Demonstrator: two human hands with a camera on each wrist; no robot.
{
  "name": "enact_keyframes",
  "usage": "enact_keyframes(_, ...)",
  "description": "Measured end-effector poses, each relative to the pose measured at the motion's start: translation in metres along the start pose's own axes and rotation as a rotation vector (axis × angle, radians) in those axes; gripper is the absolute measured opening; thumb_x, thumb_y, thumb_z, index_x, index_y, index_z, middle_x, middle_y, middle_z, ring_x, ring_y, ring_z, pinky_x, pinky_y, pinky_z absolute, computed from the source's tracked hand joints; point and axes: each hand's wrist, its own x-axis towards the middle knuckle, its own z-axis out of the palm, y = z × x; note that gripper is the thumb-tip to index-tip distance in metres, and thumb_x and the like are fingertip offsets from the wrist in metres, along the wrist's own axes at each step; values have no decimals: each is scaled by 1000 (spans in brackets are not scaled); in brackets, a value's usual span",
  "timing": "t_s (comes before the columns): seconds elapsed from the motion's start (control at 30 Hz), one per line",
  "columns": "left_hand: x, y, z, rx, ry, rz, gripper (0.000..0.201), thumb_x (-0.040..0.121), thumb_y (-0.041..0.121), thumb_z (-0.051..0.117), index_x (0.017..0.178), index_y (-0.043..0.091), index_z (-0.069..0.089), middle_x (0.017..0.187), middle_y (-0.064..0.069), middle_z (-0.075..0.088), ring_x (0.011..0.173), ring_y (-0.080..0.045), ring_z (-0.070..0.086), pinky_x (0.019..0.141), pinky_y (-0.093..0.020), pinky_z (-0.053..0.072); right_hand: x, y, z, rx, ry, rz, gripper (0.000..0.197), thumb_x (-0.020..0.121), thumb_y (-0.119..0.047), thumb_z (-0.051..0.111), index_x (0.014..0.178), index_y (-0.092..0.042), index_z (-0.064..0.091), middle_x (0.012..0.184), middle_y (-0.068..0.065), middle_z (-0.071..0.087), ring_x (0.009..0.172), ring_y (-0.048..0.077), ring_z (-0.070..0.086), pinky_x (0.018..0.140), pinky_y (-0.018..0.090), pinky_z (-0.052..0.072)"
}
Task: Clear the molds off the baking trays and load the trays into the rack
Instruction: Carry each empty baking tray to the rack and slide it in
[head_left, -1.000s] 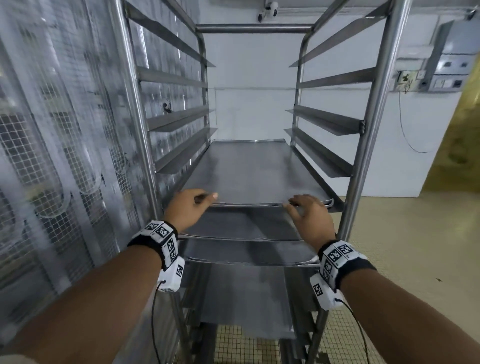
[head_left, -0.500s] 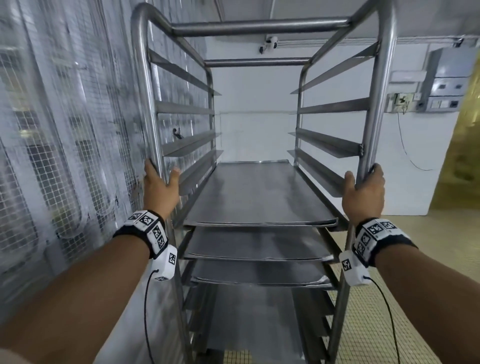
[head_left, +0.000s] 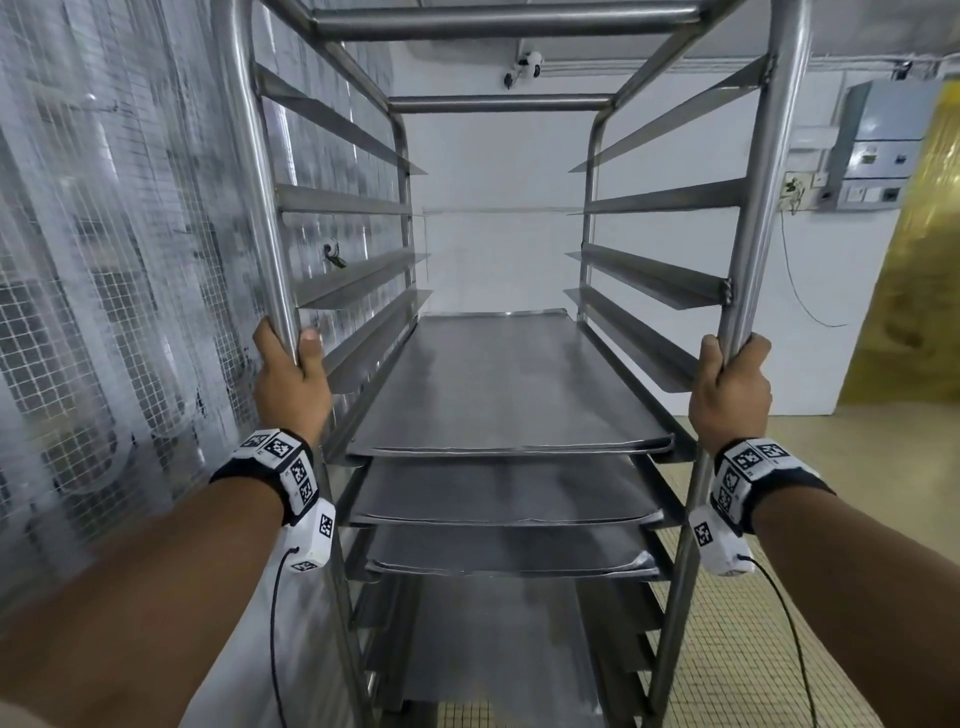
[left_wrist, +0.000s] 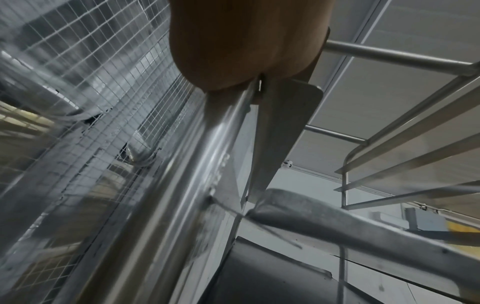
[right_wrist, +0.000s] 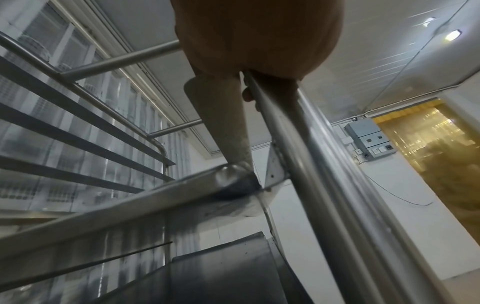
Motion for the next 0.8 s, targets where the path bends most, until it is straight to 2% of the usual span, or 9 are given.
enact_keyframes(0.1,2,-6,6,-22,30,29,52,105,49,38,145,16,32,96,-2,63,77,-30,64,66,-40,53,3,5,2,0,22,-10,48,103,-52,38,118,-6,35,78,21,60,70,43,58,64,44,47)
enact_keyframes(0.2,5,-11,9,-17,50,43,52,104,51,39,142,15,35,92,-2,63,74,-32,66,64,-42,57,6,7,5,2,30,-2,50,103,-55,39,112,-5,38,75,19,58,67,41,56,62,43,46)
enact_keyframes(0.27,6,-11,11,-2,61,37,52,105,50,39,141,12,36,90,-3,62,71,-30,64,62,-40,55,8,8,7,0,21,20,51,102,-57,38,108,-6,39,76,19,57,68,39,56,62,42,45)
enact_keyframes(0.37,6,-8,14,19,77,41,50,105,48,41,136,9,39,86,-4,61,66,-28,60,59,-36,49,13,8,11,-1,23,36,54,101,-59,37,104,-6,41,77,20,59,70,39,56,63,46,48)
enact_keyframes(0.5,7,-9,20,40,77,37,47,105,46,41,132,7,40,86,-5,61,66,-27,57,58,-33,43,18,11,16,12,19,18,54,101,-59,37,103,-4,42,76,20,59,67,38,56,60,40,43)
enact_keyframes(0.73,16,-15,34,42,70,43,47,104,52,39,126,10,39,86,-6,64,62,-27,58,55,-35,45,27,14,30,22,5,6,52,100,-60,37,98,-7,38,71,16,55,66,38,55,62,47,48)
enact_keyframes(0.8,17,-15,39,51,86,49,47,105,49,40,128,7,40,87,-6,63,61,-25,55,53,-32,40,31,16,35,22,3,6,52,101,-59,37,99,-7,38,70,14,54,67,38,55,62,46,47)
